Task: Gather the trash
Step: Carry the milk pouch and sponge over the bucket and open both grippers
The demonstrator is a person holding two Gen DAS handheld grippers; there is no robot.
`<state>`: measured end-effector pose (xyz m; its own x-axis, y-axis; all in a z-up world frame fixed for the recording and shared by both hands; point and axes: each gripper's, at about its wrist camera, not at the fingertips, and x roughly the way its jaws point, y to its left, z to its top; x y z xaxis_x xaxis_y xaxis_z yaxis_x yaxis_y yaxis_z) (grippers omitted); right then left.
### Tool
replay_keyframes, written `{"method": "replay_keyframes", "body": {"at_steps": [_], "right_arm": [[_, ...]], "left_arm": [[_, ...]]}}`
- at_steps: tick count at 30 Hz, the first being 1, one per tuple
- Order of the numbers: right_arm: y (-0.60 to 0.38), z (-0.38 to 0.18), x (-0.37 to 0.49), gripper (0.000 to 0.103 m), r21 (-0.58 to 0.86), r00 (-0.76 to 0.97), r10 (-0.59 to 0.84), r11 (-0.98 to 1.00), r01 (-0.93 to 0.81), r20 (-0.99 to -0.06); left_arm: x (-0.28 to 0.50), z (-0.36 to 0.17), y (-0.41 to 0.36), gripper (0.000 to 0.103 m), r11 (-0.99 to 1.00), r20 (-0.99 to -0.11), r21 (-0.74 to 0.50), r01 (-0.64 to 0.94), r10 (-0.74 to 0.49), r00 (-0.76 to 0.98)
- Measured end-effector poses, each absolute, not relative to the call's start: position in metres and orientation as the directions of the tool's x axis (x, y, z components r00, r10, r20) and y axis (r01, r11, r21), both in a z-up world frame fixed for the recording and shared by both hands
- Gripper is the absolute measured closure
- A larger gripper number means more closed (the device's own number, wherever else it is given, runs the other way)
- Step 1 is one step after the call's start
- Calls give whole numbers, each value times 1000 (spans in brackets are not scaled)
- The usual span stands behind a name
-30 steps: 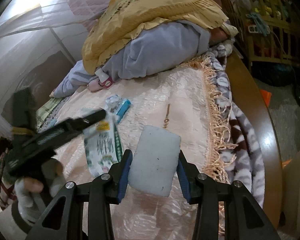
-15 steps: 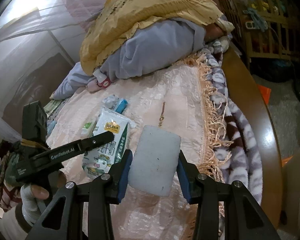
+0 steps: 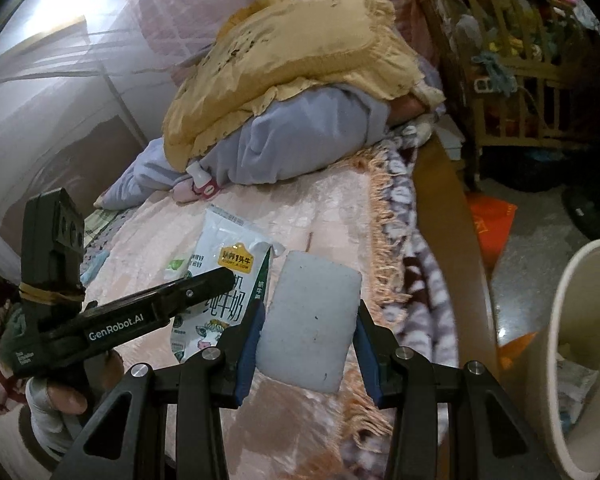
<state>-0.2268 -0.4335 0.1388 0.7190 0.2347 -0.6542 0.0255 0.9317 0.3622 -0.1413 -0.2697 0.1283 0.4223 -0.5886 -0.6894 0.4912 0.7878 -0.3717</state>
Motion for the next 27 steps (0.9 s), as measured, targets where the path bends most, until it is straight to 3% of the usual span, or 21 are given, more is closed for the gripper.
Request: {"method": "replay_keyframes", "body": {"at_steps": [27], "right_arm": [[-620, 126, -337, 61, 334, 711, -101, 831, 445, -695]], "left_arm": [[-198, 135, -469, 80, 577, -688, -408, 707, -703, 177]]}}
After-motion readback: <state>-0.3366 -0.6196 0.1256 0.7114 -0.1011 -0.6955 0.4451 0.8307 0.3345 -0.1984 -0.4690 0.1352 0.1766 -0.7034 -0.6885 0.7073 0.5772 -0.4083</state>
